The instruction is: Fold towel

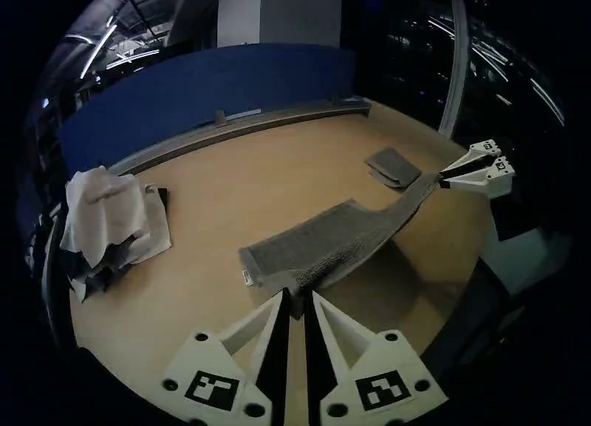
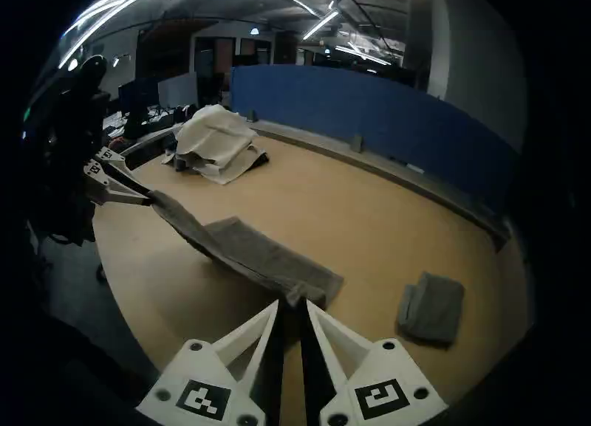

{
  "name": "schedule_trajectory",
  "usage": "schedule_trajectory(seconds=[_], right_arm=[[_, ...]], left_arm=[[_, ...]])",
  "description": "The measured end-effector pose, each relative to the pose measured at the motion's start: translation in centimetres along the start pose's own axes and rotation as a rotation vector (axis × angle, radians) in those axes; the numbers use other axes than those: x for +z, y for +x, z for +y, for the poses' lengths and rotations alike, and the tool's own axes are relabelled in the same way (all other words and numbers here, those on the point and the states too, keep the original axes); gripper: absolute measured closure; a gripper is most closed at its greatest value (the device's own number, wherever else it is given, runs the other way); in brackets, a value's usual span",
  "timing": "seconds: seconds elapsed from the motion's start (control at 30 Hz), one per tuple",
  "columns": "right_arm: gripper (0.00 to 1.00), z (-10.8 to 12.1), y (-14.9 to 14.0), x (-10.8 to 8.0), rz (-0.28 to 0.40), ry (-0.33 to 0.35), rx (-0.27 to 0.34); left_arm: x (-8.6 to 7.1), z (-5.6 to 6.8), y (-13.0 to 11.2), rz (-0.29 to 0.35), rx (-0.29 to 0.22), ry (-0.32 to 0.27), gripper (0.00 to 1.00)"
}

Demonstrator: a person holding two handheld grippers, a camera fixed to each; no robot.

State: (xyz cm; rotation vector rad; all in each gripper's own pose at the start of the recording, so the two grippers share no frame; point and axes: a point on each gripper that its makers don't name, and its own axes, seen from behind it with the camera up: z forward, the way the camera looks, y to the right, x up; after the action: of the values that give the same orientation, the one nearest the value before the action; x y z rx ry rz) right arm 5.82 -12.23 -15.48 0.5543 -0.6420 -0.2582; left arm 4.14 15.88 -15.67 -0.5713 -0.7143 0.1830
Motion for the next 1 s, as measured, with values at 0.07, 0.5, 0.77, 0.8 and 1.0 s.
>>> schedule_trajectory(seconds=[0.07, 0.5, 0.77, 0.8, 1.0], right_arm=[[0.88, 0.0, -0.1, 0.1, -0.003, 0.001, 0.0], [0.88, 0.2, -1.9, 1.1, -0.046, 0.012, 0.008], [0.88, 0.5, -2.7, 2.4, -0.069, 0.011, 0.015], [0.88, 0.6, -2.8, 2.6, -0.072, 0.011, 0.016], [0.88, 1.0, -3.3, 3.8, -0.091, 0.006, 0.022]], left_arm=[[0.1, 0.0, -0.2, -0.005, -0.004, 0.001, 0.88], [1.6, 0.1, -1.5, -0.045, -0.008, 0.0, 0.88], [2.9, -0.2, -2.3, -0.079, -0.012, 0.004, 0.88], [3.1, -0.3, -2.4, -0.084, -0.012, 0.005, 0.88], [4.3, -0.6, -2.7, -0.114, -0.024, 0.015, 0.88]])
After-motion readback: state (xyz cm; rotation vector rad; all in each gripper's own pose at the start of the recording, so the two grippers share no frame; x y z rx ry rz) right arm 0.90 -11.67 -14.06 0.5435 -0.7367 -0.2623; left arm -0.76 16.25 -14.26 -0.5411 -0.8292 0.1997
